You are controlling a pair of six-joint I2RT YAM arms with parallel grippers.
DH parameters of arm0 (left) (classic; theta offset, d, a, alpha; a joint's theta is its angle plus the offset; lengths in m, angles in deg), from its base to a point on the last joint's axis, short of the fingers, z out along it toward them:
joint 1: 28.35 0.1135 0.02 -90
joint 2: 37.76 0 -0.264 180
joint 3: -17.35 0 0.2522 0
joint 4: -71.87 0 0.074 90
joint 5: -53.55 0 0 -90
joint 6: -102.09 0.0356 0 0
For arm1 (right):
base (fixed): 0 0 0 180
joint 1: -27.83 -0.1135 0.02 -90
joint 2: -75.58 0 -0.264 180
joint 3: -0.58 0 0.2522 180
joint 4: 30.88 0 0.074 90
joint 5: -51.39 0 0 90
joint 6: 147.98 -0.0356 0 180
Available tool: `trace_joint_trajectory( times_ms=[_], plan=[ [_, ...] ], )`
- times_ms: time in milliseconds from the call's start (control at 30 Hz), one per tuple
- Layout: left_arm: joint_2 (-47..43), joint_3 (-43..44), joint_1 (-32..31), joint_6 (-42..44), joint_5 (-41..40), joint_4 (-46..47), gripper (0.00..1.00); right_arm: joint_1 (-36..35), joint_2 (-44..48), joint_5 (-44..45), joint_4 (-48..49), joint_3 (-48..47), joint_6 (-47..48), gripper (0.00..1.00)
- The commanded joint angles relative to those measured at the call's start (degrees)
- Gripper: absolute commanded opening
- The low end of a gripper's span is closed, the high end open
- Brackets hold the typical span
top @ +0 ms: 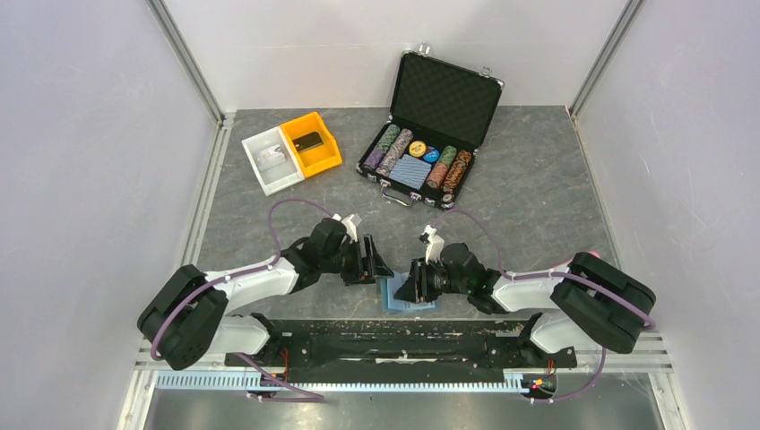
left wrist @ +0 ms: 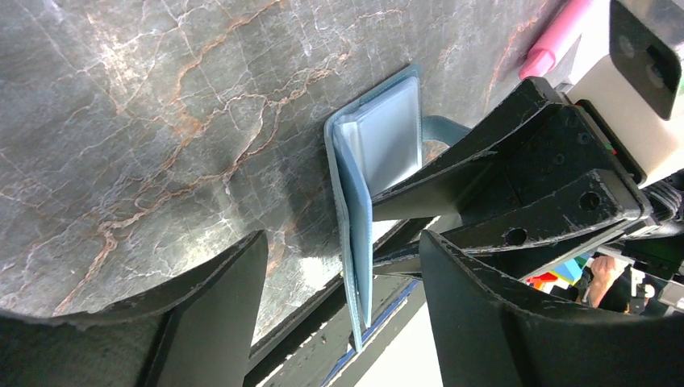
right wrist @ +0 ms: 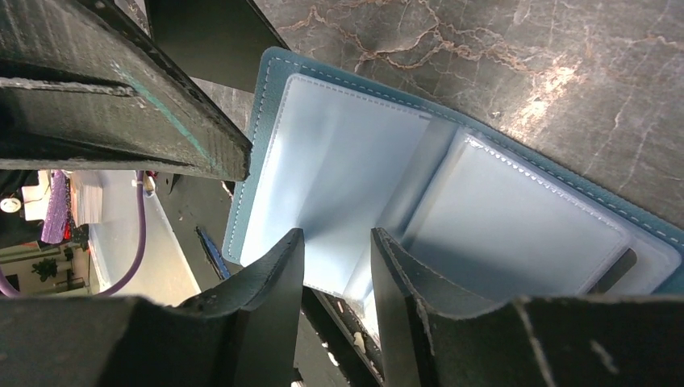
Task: Take the credit cards out of the card holder
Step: Remove the credit card from the card holder.
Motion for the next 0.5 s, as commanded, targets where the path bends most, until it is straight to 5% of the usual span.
trace_joint_trajectory(
  times_ms=[0, 200, 467],
  plan=[
    [-0.5, -0.2, 0.0, -0.4, 0.2, 2.8, 0.75, 0.1, -0.3, 0.8, 0.2, -0.9, 1.5, 0.38],
    [3.3, -0.1, 0.1, 0.0, 2.2, 5.1, 0.67, 0.0, 1.5, 1.5, -3.3, -2.5, 3.1, 0.38],
    [4.5, -0.3, 0.1, -0.7, 2.5, 5.9, 0.2, 0.1, 6.1, 6.1, -12.6, -5.2, 6.4, 0.42]
  ],
)
